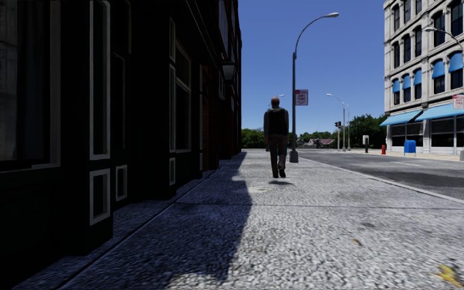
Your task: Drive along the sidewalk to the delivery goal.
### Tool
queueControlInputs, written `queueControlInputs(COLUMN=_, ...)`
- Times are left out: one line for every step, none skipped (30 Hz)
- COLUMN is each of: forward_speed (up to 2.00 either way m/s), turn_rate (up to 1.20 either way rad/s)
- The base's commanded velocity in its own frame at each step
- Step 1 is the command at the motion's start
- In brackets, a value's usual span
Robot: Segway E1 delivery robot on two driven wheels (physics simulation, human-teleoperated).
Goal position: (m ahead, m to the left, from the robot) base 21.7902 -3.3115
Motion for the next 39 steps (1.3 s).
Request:
queueControlInputs(forward_speed=2.0, turn_rate=0.0)
queueControlInputs(forward_speed=2.0, turn_rate=0.0)
queueControlInputs(forward_speed=2.0, turn_rate=0.0)
queueControlInputs(forward_speed=2.0, turn_rate=0.0)
queueControlInputs(forward_speed=2.0, turn_rate=0.0)
queueControlInputs(forward_speed=2.0, turn_rate=0.0)
queueControlInputs(forward_speed=2.0, turn_rate=0.0)
queueControlInputs(forward_speed=2.0, turn_rate=0.0)
queueControlInputs(forward_speed=2.0, turn_rate=0.0)
queueControlInputs(forward_speed=2.0, turn_rate=0.0)
queueControlInputs(forward_speed=2.0, turn_rate=0.0)
queueControlInputs(forward_speed=2.0, turn_rate=-0.15)
queueControlInputs(forward_speed=2.0, turn_rate=-0.15)
queueControlInputs(forward_speed=2.0, turn_rate=-0.27)
queueControlInputs(forward_speed=2.0, turn_rate=-0.35)
queueControlInputs(forward_speed=2.0, turn_rate=-0.39)
queueControlInputs(forward_speed=2.0, turn_rate=-0.39)
queueControlInputs(forward_speed=2.0, turn_rate=-0.46)
queueControlInputs(forward_speed=2.0, turn_rate=-0.48)
queueControlInputs(forward_speed=2.0, turn_rate=-0.49)
queueControlInputs(forward_speed=2.0, turn_rate=-0.47)
queueControlInputs(forward_speed=2.0, turn_rate=-0.47)
queueControlInputs(forward_speed=2.0, turn_rate=-0.02)
queueControlInputs(forward_speed=2.0, turn_rate=0.0)
queueControlInputs(forward_speed=2.0, turn_rate=0.0)
queueControlInputs(forward_speed=2.0, turn_rate=0.0)
queueControlInputs(forward_speed=2.0, turn_rate=0.0)
queueControlInputs(forward_speed=2.0, turn_rate=0.0)
queueControlInputs(forward_speed=2.0, turn_rate=0.0)
queueControlInputs(forward_speed=2.0, turn_rate=0.0)
queueControlInputs(forward_speed=2.0, turn_rate=0.0)
queueControlInputs(forward_speed=2.0, turn_rate=0.0)
queueControlInputs(forward_speed=2.0, turn_rate=0.0)
queueControlInputs(forward_speed=2.0, turn_rate=0.0)
queueControlInputs(forward_speed=2.0, turn_rate=0.0)
queueControlInputs(forward_speed=2.0, turn_rate=0.0)
queueControlInputs(forward_speed=2.0, turn_rate=0.0)
queueControlInputs(forward_speed=2.0, turn_rate=0.0)
queueControlInputs(forward_speed=2.0, turn_rate=0.0)
